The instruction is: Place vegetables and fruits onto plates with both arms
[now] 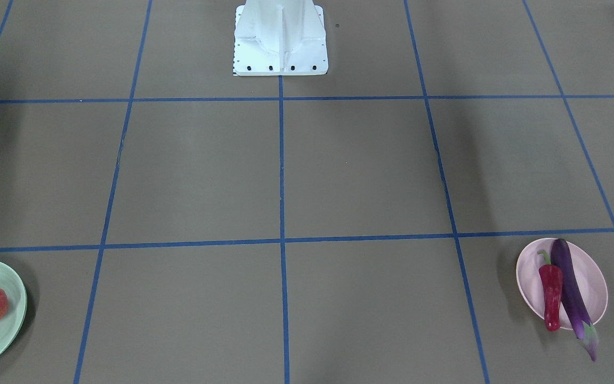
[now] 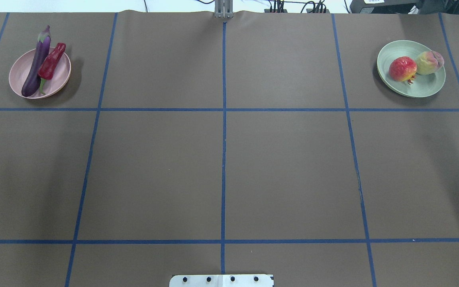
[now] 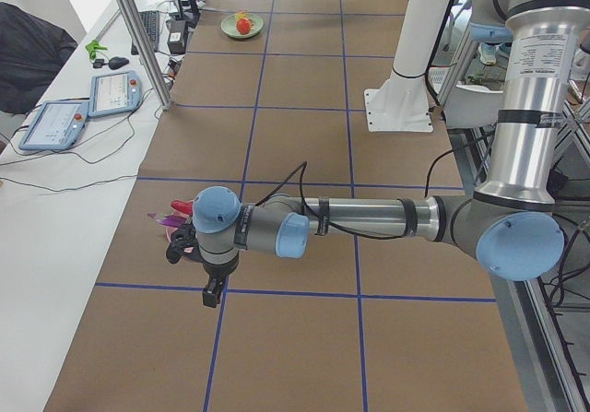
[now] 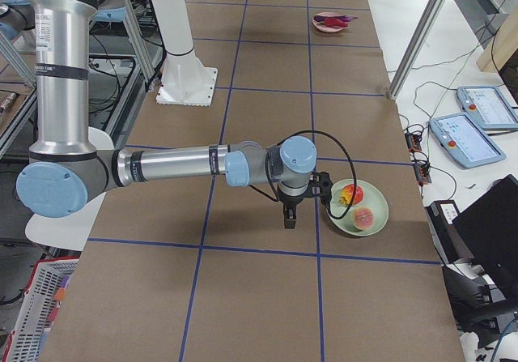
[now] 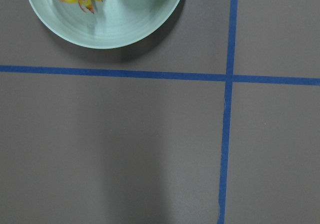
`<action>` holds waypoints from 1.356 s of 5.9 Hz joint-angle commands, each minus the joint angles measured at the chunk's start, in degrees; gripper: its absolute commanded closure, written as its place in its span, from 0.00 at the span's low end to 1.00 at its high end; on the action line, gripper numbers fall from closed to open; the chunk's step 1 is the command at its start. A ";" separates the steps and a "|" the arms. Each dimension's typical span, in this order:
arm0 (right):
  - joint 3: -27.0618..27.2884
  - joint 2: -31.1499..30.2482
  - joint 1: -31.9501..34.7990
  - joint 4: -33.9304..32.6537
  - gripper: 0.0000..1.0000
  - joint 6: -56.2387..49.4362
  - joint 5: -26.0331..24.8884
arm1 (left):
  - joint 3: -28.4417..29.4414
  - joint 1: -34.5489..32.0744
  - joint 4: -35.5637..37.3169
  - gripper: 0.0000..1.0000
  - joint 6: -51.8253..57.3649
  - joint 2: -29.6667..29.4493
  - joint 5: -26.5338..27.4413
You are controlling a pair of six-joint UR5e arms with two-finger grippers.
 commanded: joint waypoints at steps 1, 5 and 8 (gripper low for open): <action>-0.35 -1.47 0.22 2.73 0.01 0.31 0.39 | -8.95 -0.03 10.45 0.00 -0.02 2.26 -2.02; -0.88 -0.50 0.66 2.38 0.01 0.66 2.85 | -12.98 0.41 10.62 0.00 0.25 7.45 0.68; -0.88 -0.68 1.09 2.37 0.01 0.66 2.68 | -11.31 0.50 10.62 0.00 -0.01 5.61 0.88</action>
